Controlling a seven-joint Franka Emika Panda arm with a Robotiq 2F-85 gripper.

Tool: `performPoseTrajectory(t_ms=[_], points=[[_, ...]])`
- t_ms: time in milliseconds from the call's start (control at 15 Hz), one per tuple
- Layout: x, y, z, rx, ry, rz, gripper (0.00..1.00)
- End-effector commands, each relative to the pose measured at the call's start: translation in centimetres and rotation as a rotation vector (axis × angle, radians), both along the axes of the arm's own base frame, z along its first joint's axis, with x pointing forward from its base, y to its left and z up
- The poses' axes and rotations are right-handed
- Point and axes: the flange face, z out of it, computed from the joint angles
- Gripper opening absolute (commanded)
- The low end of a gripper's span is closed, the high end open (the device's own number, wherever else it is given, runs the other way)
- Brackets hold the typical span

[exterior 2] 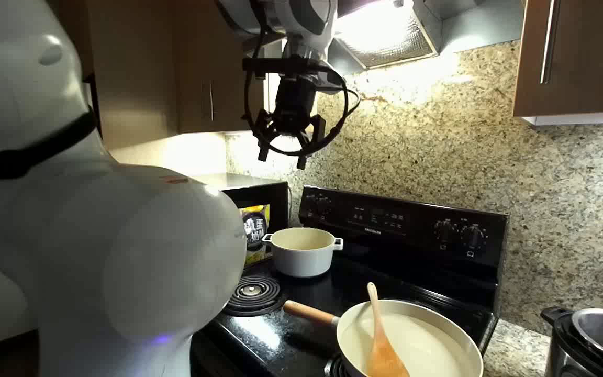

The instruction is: Stir the contents of the pan with the wooden spoon

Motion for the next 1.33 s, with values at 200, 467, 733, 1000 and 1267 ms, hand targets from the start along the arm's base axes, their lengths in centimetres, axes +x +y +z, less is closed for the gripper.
performPoseTrajectory(t_ms=[200,467,733,1000,1267], points=[[0.0,0.0,0.0,0.0,0.001,0.0,1.0],[0.0,0.0,0.0,0.0,0.001,0.0,1.0],[0.0,0.0,0.0,0.0,0.001,0.0,1.0],[0.6,0.1,1.2,-0.019,-0.056,-0.031,1.0],[3.0,0.1,1.7,-0.029,-0.158,-0.051,1.0]])
